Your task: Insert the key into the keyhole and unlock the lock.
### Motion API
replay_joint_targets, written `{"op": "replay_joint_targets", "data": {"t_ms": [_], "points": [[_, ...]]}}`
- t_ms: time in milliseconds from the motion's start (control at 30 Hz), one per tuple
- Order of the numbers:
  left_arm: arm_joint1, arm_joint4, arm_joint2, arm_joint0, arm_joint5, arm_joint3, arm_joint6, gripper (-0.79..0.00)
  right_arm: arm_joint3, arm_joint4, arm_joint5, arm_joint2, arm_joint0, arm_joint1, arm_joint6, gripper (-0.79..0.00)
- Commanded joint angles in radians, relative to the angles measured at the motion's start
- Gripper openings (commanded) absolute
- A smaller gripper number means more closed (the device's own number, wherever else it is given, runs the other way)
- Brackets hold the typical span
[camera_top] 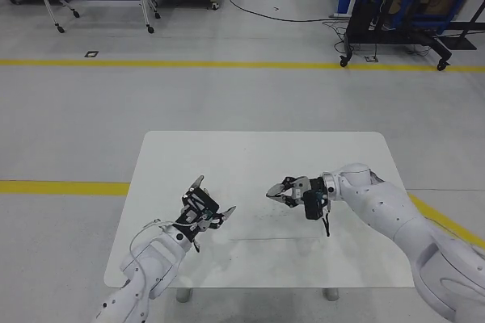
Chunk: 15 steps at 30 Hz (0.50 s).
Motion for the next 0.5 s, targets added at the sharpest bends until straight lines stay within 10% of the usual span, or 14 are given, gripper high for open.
{"op": "replay_joint_targets", "data": {"t_ms": [0, 167, 467], "points": [[-0.005, -0.363, -0.042, -0.004, -0.046, 0.035, 0.042, 0.000, -0.014, 0.139, -0.013, 0.010, -0.023, 0.000, 0.013, -0.785], [-0.006, -0.934, -0.112, -0.059, -0.222, 0.169, -0.071, 0.000, -0.094, 0.386, -0.073, -0.028, -0.058, 0.000, 0.073, -0.785], [-0.010, -1.020, -0.101, -0.053, -0.232, 0.164, -0.055, 0.000, -0.098, 0.391, -0.078, -0.034, -0.056, 0.001, 0.077, -0.785]]}}
